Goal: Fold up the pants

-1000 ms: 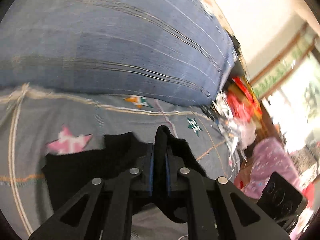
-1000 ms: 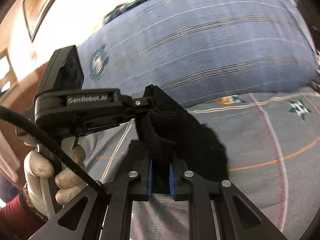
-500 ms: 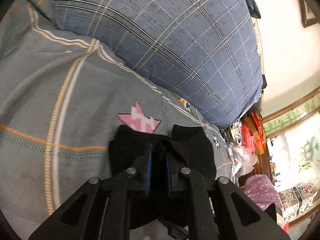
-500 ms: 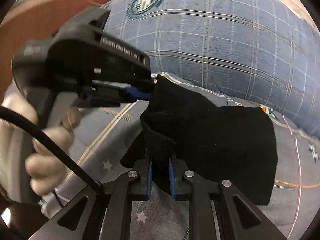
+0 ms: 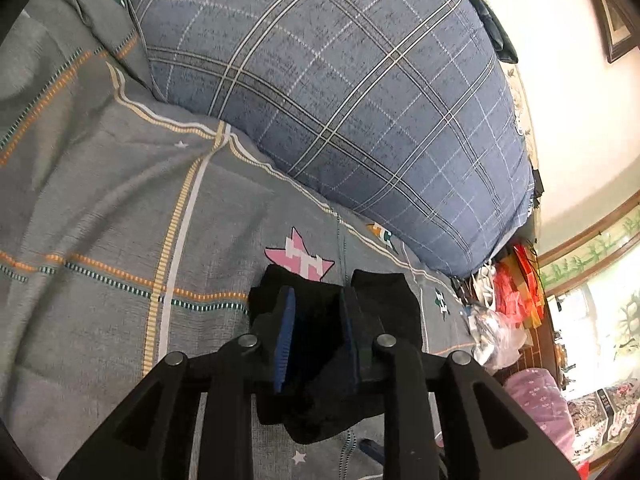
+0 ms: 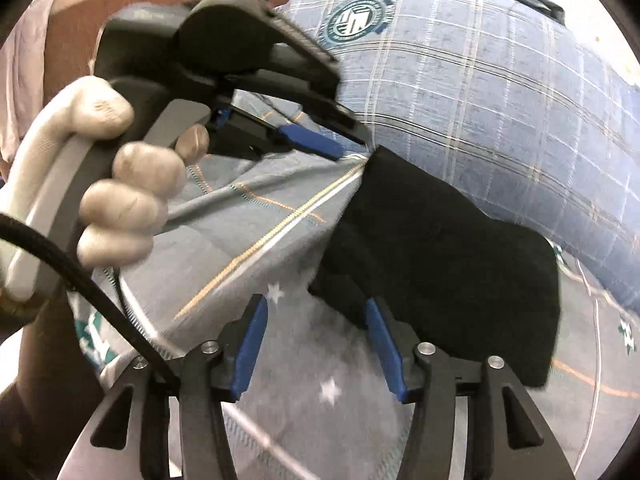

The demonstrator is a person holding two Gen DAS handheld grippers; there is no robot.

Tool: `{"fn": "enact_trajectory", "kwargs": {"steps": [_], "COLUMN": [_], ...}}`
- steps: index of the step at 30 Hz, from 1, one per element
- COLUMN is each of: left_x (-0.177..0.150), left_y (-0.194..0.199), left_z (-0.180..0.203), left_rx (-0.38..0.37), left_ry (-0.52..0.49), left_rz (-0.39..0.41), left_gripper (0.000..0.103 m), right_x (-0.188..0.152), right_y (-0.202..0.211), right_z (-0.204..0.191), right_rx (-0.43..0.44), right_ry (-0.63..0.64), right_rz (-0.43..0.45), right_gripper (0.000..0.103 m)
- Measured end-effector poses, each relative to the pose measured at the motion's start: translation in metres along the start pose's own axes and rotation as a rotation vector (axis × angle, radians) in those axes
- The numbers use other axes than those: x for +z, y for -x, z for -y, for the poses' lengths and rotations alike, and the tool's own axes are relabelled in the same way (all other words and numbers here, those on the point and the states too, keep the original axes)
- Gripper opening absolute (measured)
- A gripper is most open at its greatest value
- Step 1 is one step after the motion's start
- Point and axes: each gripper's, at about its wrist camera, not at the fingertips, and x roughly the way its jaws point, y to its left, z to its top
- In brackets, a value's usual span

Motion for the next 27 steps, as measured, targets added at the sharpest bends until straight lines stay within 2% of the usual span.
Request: {"fn": "enact_trajectory", "kwargs": {"steps": [2, 5, 8, 11, 12, 14, 16, 19, 21, 23, 25, 27], "left_x": [-0.001, -0.003, -0.010, -0.023, -0.030, -0.041, -0.049, -0.050, -0.048, -0.048, -0.046, -0.043], "left_y": [-0.001, -0.009, -0.024, -0.042, -0.052, -0.063, -0.066, -0.062, -0.062, -0.061, -0.056, -0.047], "left_z": [0.008, 0.026, 0.041, 0.036, 0.029, 0.019, 0.011, 0.010, 0.010, 0.010, 0.010, 0.010], "left_rx": [-0.010, -0.010, 0.006, 0.031, 0.068, 0.123, 0.121, 0.111, 0.111, 0.111, 0.104, 0.098], "left_ry": [-0.016, -0.067, -0.129, -0.127, -0.121, -0.117, -0.115, -0.130, -0.137, -0.143, -0.139, -0.134], "left_rz": [-0.003, -0.009, -0.020, -0.066, -0.092, -0.122, -0.119, -0.121, -0.130, -0.135, -0.143, -0.140], "left_gripper": [0.021, 0.021, 0.024, 0.024, 0.024, 0.024, 0.025, 0.025, 0.025, 0.025, 0.025, 0.025], "right_x": [-0.007, -0.017, -0.014, 0.002, 0.008, 0.025, 0.042, 0.055, 0.057, 0.056, 0.057, 0.064], "right_y": [0.014, 0.035, 0.045, 0.046, 0.043, 0.032, 0.013, -0.033, -0.077, -0.104, -0.117, -0.114], "right_z": [0.015, 0.051, 0.093, 0.139, 0.148, 0.158, 0.164, 0.169, 0.174, 0.184, 0.186, 0.181], "right_rx": [0.010, -0.001, -0.002, 0.072, 0.101, 0.149, 0.205, 0.302, 0.366, 0.327, 0.248, 0.169], "right_ry": [-0.047, -0.169, -0.323, -0.498, -0.533, -0.557, -0.573, -0.626, -0.687, -0.738, -0.728, -0.683], "right_rz": [0.003, 0.013, 0.033, 0.080, 0.090, 0.092, 0.057, -0.028, -0.130, -0.171, -0.180, -0.160], "right_gripper": [0.057, 0.057, 0.057, 0.052, 0.050, 0.050, 0.050, 0.050, 0.050, 0.048, 0.036, 0.036]}}
